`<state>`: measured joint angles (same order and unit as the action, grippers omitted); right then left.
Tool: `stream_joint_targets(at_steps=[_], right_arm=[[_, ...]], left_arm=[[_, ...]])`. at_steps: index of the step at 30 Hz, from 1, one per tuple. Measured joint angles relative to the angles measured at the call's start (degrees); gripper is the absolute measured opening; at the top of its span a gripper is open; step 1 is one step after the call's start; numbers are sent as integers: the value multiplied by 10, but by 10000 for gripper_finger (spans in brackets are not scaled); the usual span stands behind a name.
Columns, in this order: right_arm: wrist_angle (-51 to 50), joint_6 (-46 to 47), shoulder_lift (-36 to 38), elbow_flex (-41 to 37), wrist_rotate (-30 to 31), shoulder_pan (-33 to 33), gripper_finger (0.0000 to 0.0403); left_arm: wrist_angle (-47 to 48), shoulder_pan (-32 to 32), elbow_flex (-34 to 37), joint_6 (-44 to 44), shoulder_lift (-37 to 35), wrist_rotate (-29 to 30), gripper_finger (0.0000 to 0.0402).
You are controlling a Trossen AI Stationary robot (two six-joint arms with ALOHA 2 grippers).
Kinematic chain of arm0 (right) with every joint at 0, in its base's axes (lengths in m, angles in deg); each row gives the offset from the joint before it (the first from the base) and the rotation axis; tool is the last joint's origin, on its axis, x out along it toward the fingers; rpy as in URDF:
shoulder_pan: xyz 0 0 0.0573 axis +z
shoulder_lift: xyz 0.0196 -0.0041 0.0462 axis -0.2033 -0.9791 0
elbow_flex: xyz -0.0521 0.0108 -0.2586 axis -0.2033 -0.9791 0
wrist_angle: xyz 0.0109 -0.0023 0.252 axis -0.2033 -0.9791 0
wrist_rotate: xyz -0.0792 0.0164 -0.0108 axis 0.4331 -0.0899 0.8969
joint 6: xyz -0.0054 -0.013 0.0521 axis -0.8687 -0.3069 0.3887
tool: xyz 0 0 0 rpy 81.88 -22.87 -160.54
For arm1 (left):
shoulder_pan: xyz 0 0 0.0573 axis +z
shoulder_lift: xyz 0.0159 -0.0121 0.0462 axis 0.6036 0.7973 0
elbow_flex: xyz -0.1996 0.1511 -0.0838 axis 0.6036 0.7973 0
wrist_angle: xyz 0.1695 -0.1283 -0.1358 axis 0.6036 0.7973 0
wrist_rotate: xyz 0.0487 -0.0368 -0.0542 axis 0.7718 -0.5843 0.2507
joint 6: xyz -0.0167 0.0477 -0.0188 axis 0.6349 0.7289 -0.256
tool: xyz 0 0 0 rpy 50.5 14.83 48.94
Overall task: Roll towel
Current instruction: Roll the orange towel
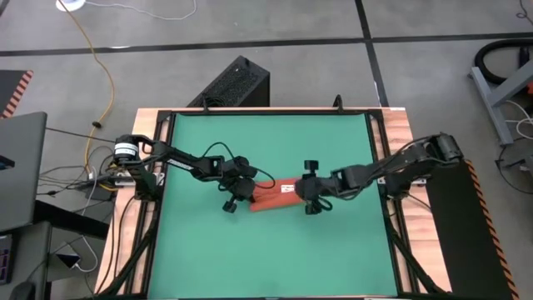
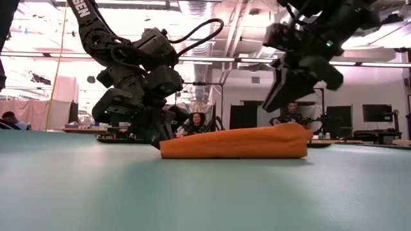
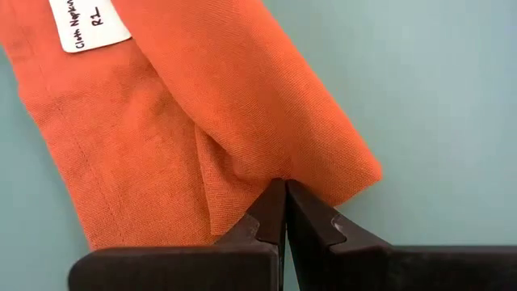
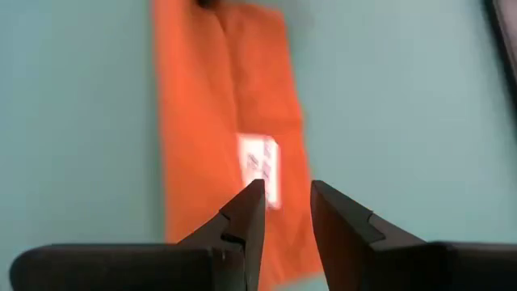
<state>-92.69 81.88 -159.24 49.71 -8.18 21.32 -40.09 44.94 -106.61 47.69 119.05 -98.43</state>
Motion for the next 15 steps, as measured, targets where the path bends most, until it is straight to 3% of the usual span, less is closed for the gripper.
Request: stream_joint_targets(at_steps=[3,8,15], right_arm=[[-25,-5,0,0,35,15,121],[37,9,-29,2,-60,27,123],[34,1,-97,59,-56,52,147]], left_arm=[[0,0,0,-1,0,0,0],[-2,0,0,-4,0,0,0],[-5,0,0,-13,0,1,0]])
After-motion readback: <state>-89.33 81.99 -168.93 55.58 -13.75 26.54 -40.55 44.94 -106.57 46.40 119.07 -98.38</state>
